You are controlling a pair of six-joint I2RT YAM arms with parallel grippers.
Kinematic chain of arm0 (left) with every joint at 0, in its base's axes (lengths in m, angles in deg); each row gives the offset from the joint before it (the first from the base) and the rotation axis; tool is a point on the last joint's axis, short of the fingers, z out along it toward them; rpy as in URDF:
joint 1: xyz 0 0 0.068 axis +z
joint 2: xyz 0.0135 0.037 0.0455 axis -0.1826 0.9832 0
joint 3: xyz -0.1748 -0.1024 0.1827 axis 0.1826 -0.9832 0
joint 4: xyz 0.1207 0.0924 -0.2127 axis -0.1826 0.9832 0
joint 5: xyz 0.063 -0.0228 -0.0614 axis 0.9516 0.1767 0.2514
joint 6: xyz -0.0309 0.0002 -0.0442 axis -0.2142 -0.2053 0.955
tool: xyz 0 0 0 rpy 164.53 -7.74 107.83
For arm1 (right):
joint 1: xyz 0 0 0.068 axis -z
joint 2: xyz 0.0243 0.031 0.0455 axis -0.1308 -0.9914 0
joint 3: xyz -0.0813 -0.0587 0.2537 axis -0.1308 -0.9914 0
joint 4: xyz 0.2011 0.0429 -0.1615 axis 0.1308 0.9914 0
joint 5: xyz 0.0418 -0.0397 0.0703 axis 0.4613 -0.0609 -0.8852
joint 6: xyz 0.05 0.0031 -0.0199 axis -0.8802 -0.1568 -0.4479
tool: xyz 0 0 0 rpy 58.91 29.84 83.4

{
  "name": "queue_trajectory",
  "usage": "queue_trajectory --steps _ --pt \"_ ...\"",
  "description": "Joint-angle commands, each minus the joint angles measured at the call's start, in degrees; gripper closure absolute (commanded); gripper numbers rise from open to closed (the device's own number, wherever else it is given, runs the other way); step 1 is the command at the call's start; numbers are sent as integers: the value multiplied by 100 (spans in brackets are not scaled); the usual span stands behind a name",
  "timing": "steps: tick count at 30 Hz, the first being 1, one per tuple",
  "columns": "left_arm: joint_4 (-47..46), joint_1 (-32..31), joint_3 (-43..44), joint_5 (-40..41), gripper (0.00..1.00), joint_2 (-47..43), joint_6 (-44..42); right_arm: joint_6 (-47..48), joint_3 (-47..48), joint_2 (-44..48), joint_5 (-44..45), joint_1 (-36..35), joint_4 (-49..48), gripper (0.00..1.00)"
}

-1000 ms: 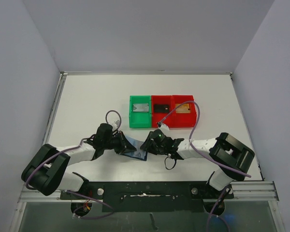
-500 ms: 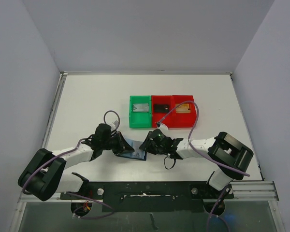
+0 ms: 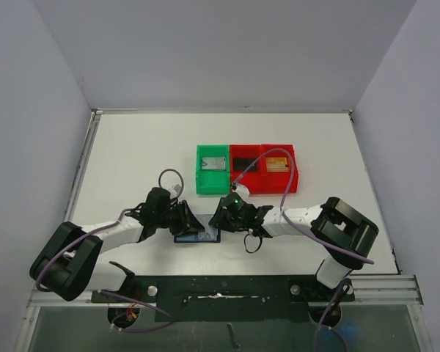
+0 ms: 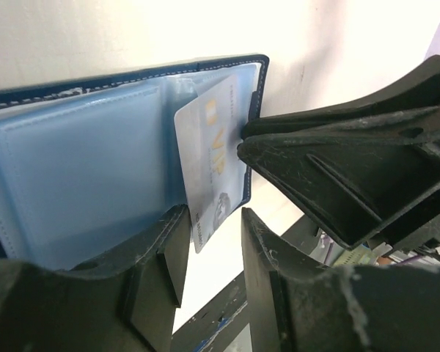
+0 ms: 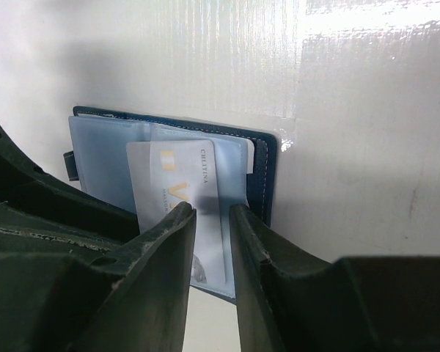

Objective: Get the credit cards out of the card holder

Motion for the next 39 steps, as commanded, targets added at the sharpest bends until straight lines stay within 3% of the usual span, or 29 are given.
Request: queue_trajectory --steps 1,13,27,39 --pt "120 16 351 233 68 86 -238 201 -150 -336 78 -52 886 72" --pt "490 16 346 482 100 -51 -454 175 -190 -323 108 -54 907 72" --pt "26 -357 302 116 100 27 -188 112 -187 -8 674 -55 1690 72" --pt "-216 -723 304 222 100 101 95 50 -443 933 1192 -58 2078 71"
